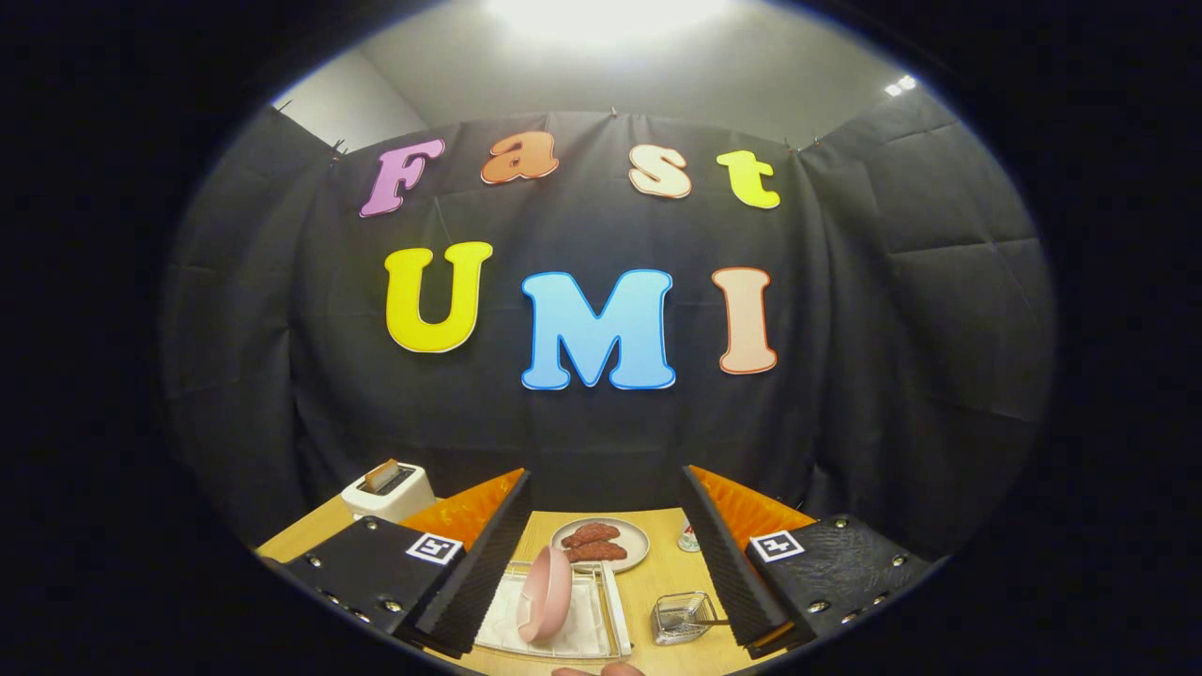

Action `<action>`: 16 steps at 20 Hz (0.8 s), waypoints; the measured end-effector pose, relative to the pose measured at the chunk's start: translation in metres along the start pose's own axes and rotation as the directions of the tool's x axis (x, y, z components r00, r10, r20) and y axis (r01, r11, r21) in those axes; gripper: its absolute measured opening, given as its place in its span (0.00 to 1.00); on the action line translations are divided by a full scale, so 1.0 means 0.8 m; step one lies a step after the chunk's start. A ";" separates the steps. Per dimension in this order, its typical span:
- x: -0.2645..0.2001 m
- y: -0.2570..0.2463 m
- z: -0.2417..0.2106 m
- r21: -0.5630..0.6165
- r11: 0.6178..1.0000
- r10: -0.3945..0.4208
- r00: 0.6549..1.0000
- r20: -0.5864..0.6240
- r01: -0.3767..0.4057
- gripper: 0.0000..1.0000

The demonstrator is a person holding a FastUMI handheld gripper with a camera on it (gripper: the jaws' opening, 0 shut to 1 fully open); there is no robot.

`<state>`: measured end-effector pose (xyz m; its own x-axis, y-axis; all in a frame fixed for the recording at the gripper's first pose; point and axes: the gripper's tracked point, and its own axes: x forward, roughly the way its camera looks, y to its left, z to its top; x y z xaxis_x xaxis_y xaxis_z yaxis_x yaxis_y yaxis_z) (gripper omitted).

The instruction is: Take the plate from the dish rack, then take the spoon from the basket and place it into the plate.

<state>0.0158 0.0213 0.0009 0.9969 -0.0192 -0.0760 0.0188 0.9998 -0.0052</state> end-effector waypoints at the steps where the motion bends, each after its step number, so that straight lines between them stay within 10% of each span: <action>1: 0.005 0.001 -0.003 0.002 1.000 0.000 1.000 -0.026 0.000 0.96; 14: 0.068 0.042 -0.129 -0.057 0.998 -0.024 0.857 -0.515 -0.006 0.95; 16: 0.073 0.046 -0.149 -0.064 0.998 -0.053 0.819 -0.572 0.019 0.79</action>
<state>0.0655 0.0562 -0.1225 0.7718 -0.0705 -0.6319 0.0330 0.9969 -0.0709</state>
